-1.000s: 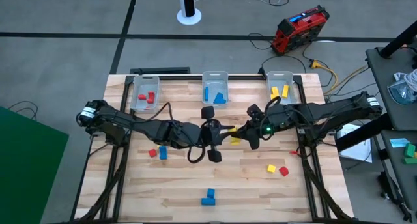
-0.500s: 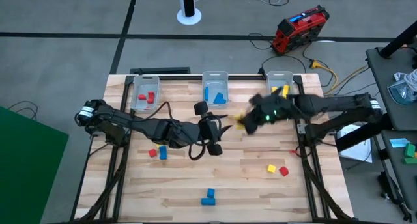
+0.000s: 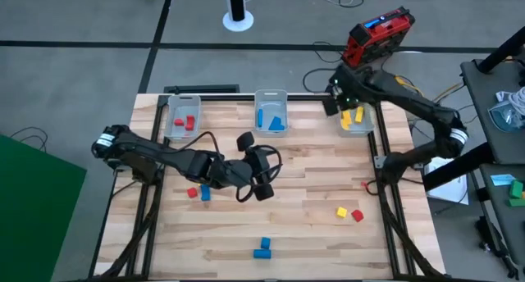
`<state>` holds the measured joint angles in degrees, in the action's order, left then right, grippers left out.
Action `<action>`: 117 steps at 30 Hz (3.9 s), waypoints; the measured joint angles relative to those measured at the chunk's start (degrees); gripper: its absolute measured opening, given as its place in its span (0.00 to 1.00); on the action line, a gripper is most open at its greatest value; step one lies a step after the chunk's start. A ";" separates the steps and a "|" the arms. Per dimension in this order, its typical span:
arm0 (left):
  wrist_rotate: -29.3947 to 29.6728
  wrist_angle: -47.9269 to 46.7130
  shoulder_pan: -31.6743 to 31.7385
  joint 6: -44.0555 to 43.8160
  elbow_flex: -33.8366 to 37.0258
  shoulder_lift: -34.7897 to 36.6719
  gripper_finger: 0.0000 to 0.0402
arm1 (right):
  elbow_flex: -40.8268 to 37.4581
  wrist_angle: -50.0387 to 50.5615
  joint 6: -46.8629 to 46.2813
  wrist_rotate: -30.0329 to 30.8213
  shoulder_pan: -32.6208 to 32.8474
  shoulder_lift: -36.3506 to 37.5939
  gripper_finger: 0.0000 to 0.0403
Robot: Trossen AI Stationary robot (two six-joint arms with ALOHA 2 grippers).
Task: Sort blocks
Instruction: Put the yellow block into the right gray bin, then put the red block into the right gray bin
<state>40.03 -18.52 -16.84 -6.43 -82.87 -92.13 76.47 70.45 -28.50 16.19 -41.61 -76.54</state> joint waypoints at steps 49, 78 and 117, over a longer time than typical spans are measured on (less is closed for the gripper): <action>-26.18 -63.78 12.59 -62.80 3.41 4.23 0.39 | -2.27 -10.11 5.82 -10.17 -0.85 -1.58 0.46; -35.58 -36.35 20.50 -84.61 44.31 22.33 0.44 | -2.24 -11.18 -3.16 -10.67 19.86 -2.38 0.50; -33.64 -26.93 20.50 -83.25 46.79 13.94 0.27 | -2.21 -12.73 -2.74 -10.69 20.74 -4.56 0.51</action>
<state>6.39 -45.46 3.65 -89.68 -36.08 -78.20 74.26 57.71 -31.25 5.50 -20.86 -81.10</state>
